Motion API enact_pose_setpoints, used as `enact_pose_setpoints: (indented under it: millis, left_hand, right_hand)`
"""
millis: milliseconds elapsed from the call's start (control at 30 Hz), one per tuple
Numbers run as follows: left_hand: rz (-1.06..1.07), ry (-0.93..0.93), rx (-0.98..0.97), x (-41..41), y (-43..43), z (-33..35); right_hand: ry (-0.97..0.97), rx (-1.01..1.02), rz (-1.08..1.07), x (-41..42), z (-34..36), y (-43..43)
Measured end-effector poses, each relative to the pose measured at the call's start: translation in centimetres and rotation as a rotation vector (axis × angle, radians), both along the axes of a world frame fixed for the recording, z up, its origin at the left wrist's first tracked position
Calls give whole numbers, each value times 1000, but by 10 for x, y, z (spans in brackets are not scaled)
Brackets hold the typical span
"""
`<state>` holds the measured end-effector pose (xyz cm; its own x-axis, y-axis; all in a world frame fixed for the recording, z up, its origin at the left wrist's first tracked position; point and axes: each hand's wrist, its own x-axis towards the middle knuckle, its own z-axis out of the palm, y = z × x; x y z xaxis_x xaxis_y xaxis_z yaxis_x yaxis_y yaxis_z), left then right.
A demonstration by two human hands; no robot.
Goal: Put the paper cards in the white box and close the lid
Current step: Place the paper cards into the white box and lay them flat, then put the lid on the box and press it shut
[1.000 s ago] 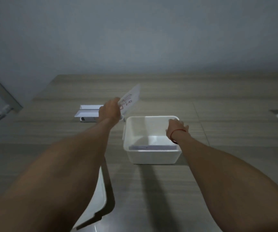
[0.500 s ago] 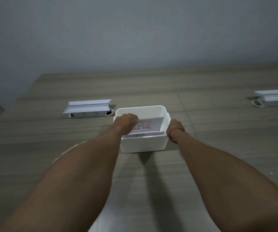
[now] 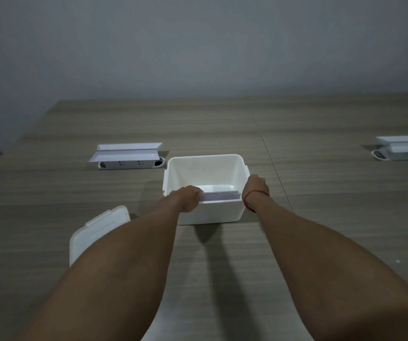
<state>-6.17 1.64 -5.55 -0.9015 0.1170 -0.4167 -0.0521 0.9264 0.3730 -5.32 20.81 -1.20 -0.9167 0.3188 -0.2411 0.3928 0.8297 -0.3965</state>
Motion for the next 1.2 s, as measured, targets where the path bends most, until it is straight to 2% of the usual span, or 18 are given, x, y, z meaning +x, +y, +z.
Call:
enact_pose_setpoints:
  millis: [100,233,400,567,700,833,933,1067,1200]
  left_hand:
    - [-9,-11,66,0,1,9]
    - [144,127,112,7,-22,28]
    - [342,268,105,30,-93,49]
    - [570,189,1,76,-173,34]
    - [736,121,-33,120,-222,10]
    - [896,60,12,150,-241,-17]
    - [994,9,33,165,-241,-40]
    - [1150,-60,130,174,-231,-64]
    - [1286,-106,371,178,-223,-74]
  right_hand:
    - [-24,21,-3,0,2,-4]
    - [-2,73,33,-7,15,-30]
    - [57,8,302,-13,36,-110]
    - [109,-41,519,8,29,-198]
    - [36,-78,615,30,4,-250]
    - [-80,-77,673,48,-33,-279]
    - [-159,-67,658,61,-65,-289]
    - [-174,-144,479,80,-97,-295]
    - [-209,-255,280,94,-108,-300]
